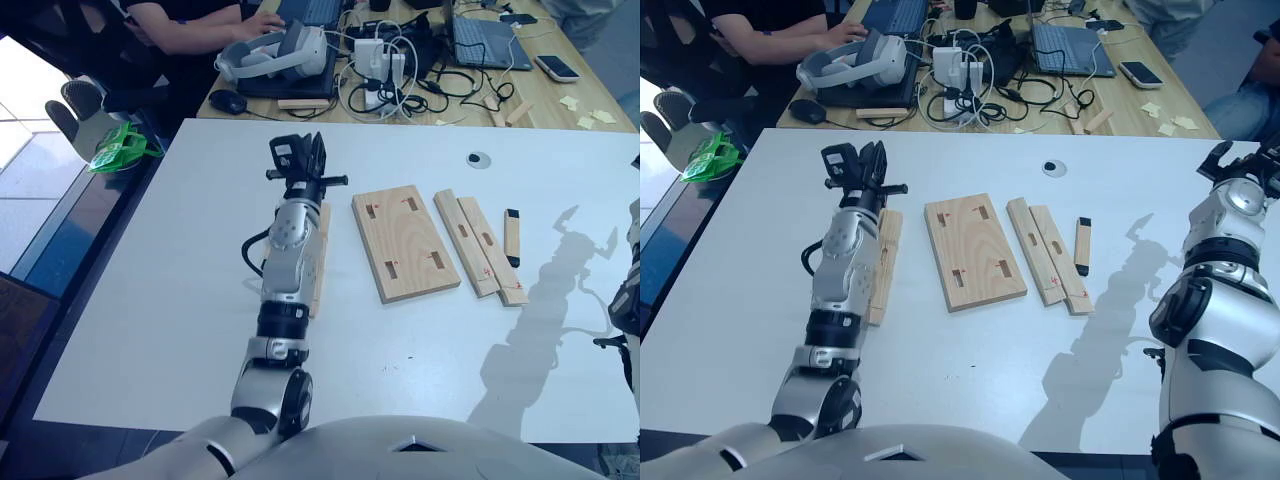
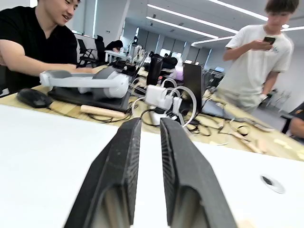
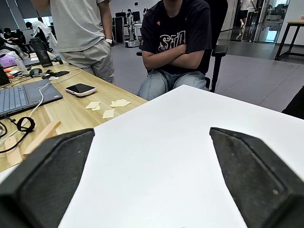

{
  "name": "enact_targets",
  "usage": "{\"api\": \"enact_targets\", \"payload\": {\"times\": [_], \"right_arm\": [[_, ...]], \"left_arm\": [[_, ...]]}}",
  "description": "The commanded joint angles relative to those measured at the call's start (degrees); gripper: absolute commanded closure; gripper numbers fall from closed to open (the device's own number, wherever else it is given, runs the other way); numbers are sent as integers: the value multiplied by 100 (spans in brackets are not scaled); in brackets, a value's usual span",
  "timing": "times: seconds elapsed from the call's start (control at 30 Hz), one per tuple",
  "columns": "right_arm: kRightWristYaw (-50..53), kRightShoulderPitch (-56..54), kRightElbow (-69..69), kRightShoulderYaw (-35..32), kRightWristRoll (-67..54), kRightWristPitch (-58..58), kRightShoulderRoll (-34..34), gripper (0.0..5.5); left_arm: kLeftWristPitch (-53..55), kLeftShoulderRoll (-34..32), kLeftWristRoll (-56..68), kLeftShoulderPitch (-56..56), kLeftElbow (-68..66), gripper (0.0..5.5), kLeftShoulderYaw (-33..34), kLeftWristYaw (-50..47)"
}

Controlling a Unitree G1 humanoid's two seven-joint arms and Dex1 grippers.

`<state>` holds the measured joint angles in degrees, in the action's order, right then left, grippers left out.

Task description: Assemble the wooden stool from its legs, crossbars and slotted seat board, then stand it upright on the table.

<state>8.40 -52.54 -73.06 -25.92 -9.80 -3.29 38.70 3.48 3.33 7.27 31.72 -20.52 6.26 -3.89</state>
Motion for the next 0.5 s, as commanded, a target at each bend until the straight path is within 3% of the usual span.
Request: {"api": "enact_targets", "payload": {"times": [0.03,0.1,0.23,0.5], "right_arm": [[-57,-20,6,-37,-76,-55,-44,97],[-99,-1,22,-59,-115,-61,-111,97],[-151,65,49,-68,-153,-82,-229,97],[-250,128,72,2,-169,-195,-324,97]], "left_arm": [[-467,-849,-432,1888,-2605,460,308,-745],[-682,-1081,-552,2562,-3770,439,322,-920],[-876,-1240,-592,3167,-4828,392,360,-920],[-1133,-1340,-713,3262,-5348,278,384,-1060]]}}
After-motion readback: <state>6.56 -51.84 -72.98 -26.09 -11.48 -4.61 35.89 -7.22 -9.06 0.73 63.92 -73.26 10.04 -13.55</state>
